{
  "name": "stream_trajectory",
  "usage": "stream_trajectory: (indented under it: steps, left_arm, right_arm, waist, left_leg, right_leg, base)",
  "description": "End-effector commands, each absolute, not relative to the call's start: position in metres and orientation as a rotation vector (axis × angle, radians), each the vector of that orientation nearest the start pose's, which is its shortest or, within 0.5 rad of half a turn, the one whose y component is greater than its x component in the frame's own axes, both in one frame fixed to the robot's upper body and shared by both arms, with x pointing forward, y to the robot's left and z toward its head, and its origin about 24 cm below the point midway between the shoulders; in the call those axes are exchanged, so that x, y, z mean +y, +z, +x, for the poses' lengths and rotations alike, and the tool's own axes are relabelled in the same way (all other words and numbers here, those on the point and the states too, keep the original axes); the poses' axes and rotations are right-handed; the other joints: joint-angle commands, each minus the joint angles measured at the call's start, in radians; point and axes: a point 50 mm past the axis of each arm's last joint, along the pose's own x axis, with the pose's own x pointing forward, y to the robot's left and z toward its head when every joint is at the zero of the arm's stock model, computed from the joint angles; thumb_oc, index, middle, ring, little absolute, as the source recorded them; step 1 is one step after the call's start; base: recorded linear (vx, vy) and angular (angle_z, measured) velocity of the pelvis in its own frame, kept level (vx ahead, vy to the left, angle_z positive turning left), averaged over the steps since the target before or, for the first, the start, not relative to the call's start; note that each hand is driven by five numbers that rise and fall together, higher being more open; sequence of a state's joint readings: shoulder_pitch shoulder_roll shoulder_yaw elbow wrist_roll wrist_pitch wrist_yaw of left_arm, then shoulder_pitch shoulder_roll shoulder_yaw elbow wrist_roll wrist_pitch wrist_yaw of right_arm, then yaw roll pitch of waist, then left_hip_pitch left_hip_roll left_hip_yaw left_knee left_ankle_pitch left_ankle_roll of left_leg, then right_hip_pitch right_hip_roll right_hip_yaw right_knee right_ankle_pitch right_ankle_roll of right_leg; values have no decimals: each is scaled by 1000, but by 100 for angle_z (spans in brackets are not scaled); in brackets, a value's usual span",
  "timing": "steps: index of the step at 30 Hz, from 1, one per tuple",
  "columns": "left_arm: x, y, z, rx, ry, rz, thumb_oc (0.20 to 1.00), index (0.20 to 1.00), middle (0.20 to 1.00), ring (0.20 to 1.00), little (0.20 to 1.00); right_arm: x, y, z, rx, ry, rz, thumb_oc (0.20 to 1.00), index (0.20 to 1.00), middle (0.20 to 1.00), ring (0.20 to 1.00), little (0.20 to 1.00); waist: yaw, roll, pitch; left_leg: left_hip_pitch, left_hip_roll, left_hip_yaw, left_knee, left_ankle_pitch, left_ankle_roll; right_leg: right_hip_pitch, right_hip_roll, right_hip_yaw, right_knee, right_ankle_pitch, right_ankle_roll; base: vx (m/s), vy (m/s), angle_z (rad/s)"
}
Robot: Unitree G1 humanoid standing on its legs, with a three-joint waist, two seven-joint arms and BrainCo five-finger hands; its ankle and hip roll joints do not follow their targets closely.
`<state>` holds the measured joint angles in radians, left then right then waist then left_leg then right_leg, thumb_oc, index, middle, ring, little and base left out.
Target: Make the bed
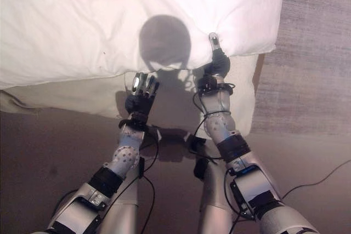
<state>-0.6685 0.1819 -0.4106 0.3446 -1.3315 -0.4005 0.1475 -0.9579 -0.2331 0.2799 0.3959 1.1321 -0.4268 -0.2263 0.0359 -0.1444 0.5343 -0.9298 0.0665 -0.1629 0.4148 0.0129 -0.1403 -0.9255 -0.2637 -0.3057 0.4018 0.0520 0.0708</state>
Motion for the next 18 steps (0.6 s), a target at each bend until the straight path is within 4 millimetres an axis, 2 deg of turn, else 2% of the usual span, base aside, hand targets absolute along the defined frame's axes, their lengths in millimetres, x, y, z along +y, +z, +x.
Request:
stream_trajectory:
  steps: [1, 8, 14, 18]
  left_arm:
    - [73, 154, 349, -205, -265, -1047, 1000, 1000, 1000, 1000, 1000]
    - [58, 172, 349, -236, -324, -1082, 1000, 1000, 1000, 1000, 1000]
    - [46, 203, 343, -320, -407, -1122, 1000, 1000, 1000, 1000, 1000]
    - [47, 217, 339, -375, -441, -1133, 1000, 1000, 1000, 1000, 1000]
  right_arm:
    - [-109, 255, 354, -635, 227, 913, 200, 200, 200, 200, 200]
    - [-105, 256, 353, -641, 238, 905, 200, 200, 200, 200, 200]
    - [-104, 252, 353, -632, 241, 901, 200, 200, 200, 200, 200]
    - [-105, 253, 352, -641, 243, 902, 200, 200, 200, 200, 200]
  waist:
    - [-23, -49, -14]
    - [-37, -62, -14]
    - [-43, -67, -14]
    - [-43, -64, -14]
  left_leg:
    - [21, -14, 2, -56, -13, 61]
    - [19, -10, -1, -55, -12, 60]
    - [22, -7, -4, -62, -12, 59]
    - [25, -7, -3, -67, -11, 60]
  right_leg:
    - [-15, -37, 56, 61, 2, 125]
    - [-15, -31, 58, 60, 1, 124]
    - [-14, -25, 57, 59, -1, 122]
    - [-12, -25, 56, 56, 1, 123]
  base:
    - [5, -6, -5]
    - [0, 0, 0]
    - [0, 0, 0]
    - [0, 0, 0]
